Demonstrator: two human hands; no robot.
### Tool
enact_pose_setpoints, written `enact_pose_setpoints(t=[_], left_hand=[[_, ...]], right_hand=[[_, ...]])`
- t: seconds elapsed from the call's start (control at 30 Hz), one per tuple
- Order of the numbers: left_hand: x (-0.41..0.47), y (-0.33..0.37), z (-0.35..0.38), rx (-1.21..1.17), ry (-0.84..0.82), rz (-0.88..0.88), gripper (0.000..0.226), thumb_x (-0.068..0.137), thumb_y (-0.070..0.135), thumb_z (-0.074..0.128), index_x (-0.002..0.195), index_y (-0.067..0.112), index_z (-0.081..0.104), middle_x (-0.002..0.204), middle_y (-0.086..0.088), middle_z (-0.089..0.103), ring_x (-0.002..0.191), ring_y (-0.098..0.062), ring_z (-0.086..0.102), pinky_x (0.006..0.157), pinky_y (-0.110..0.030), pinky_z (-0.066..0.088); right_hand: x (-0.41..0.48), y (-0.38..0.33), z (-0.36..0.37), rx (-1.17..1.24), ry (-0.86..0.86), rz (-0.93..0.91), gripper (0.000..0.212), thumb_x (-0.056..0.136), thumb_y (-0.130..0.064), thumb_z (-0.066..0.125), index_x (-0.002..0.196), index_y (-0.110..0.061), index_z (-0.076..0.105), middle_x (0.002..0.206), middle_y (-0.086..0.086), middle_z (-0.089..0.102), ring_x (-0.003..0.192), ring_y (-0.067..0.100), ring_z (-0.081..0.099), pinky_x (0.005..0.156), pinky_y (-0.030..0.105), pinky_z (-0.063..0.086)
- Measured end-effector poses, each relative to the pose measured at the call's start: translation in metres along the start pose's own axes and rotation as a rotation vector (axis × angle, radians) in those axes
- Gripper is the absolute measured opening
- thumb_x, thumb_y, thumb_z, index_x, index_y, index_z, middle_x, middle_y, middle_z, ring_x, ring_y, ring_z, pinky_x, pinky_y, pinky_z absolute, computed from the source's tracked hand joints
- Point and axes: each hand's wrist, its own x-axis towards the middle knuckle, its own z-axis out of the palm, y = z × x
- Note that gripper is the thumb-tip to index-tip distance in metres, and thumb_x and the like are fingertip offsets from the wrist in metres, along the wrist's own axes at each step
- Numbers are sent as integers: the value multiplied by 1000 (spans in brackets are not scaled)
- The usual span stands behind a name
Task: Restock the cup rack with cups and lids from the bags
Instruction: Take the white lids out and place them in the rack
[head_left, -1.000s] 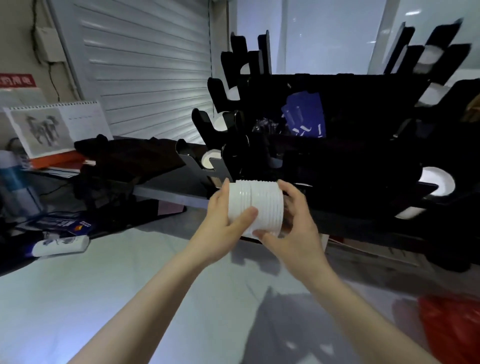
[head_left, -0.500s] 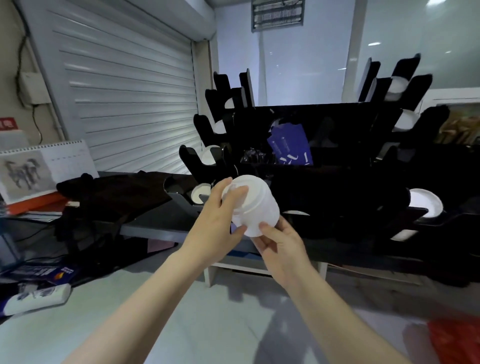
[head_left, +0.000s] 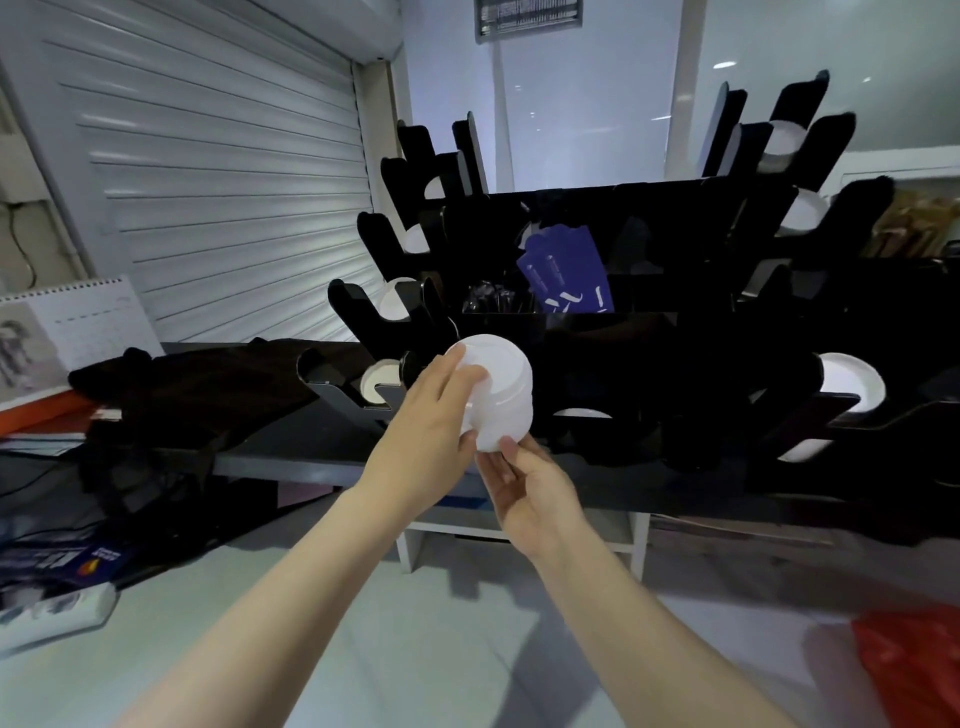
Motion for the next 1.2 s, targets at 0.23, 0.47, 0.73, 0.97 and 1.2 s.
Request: enact_pose_setpoints(t=[0.23, 0.47, 0.73, 0.97, 1.2], left_hand=[[9, 4, 6, -63, 22, -87, 60, 85, 7, 64, 137, 11, 35, 158, -8, 10, 145, -28, 11, 112, -39, 24], [28, 10, 18, -202, 52, -176, 62, 84, 6, 56, 139, 10, 29, 158, -8, 5, 145, -23, 2, 114, -34, 12], [42, -1, 33, -168, -12, -181, 70, 81, 1, 54, 143, 16, 26, 157, -3, 7, 143, -23, 3, 111, -35, 17], [42, -11, 53, -226, -41, -270, 71, 84, 2, 55, 144, 18, 21, 155, -3, 7, 142, -26, 6, 111, -39, 21], [37, -10, 63, -124, -20, -168, 64, 81, 8, 65, 137, 6, 34, 152, -13, 17, 141, -33, 10, 114, -41, 16]], right_hand=[[13, -2, 12, -5, -23, -32, 26, 93, -3, 56, 116, -9, 65, 106, 12, 72, 99, 23, 69, 80, 30, 58], [16, -2, 21, 16, 43, -52, 21, 92, -8, 60, 111, -7, 67, 104, 12, 72, 100, 22, 69, 91, 32, 54], [16, 5, 31, 54, 340, -13, 22, 77, -23, 79, 87, -5, 69, 74, 6, 74, 68, 17, 72, 62, 27, 58], [20, 4, 29, -130, 461, -36, 35, 75, -38, 79, 77, -5, 66, 60, 5, 70, 54, 17, 68, 49, 26, 55], [28, 13, 26, -113, 512, -37, 29, 83, -25, 74, 66, -6, 62, 42, 1, 60, 38, 15, 56, 44, 22, 47]])
